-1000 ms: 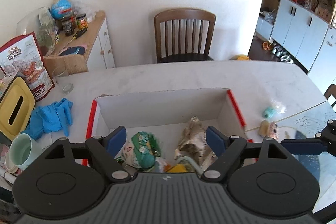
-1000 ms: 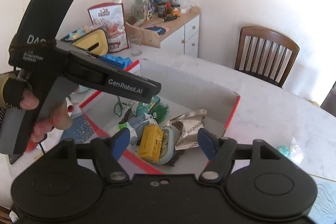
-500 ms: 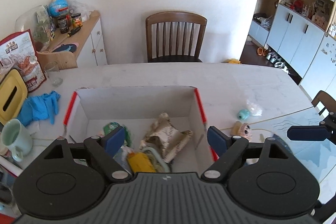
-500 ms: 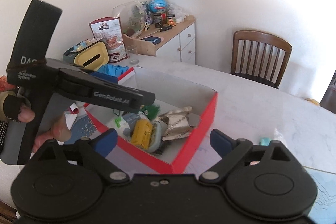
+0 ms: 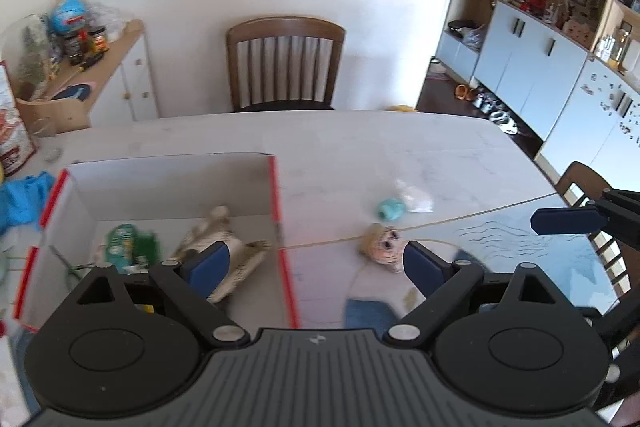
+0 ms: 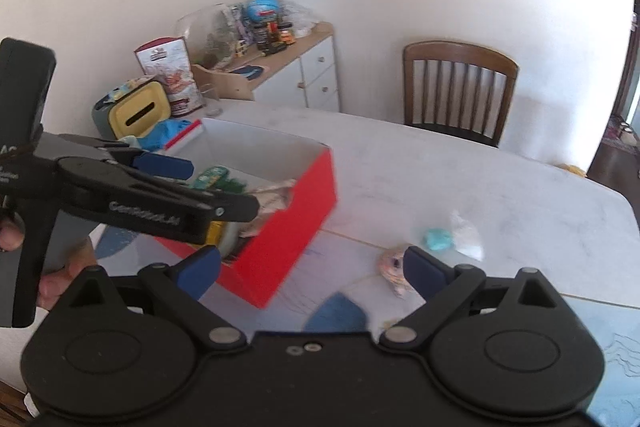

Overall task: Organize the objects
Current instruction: 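Move both tools back from the box toward the small plush face toy, then grasp the cream plush face doll with the left tool while the right tool grasps the clear plastic bag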

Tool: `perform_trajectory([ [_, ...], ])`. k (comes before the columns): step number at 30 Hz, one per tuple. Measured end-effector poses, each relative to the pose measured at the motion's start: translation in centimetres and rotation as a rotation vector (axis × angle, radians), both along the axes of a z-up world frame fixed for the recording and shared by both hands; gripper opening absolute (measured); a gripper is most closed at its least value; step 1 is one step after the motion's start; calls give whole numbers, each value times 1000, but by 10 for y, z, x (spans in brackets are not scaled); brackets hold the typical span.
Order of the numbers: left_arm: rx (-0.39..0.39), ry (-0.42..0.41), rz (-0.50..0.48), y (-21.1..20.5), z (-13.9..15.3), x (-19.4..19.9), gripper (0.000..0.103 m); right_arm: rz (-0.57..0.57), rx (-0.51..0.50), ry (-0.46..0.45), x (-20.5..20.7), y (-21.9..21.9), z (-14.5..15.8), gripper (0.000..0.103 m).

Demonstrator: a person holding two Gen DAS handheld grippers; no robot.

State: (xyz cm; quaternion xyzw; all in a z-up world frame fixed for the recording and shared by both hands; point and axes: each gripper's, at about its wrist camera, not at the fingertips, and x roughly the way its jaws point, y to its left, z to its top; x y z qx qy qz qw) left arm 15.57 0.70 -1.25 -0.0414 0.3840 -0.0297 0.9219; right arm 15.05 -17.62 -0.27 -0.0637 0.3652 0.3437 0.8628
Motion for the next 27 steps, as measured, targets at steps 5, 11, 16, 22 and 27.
perform_trajectory([
  [5, -29, 12, -12, -24, -9, 11, 95, -40, -21, 11, 13, -36, -10, 97],
  [11, -24, 26, -21, -57, -23, 19, 95, -93, -30, 31, 30, -74, -26, 97],
  [16, -2, 47, -23, -77, -42, 29, 95, -131, -44, 47, 48, -97, -39, 97],
  [22, 3, 69, -22, -94, -68, 44, 95, -171, -62, 75, 78, -113, -58, 97],
  [27, -5, 69, -10, -99, -88, 58, 95, -174, -76, 105, 100, -113, -80, 97],
])
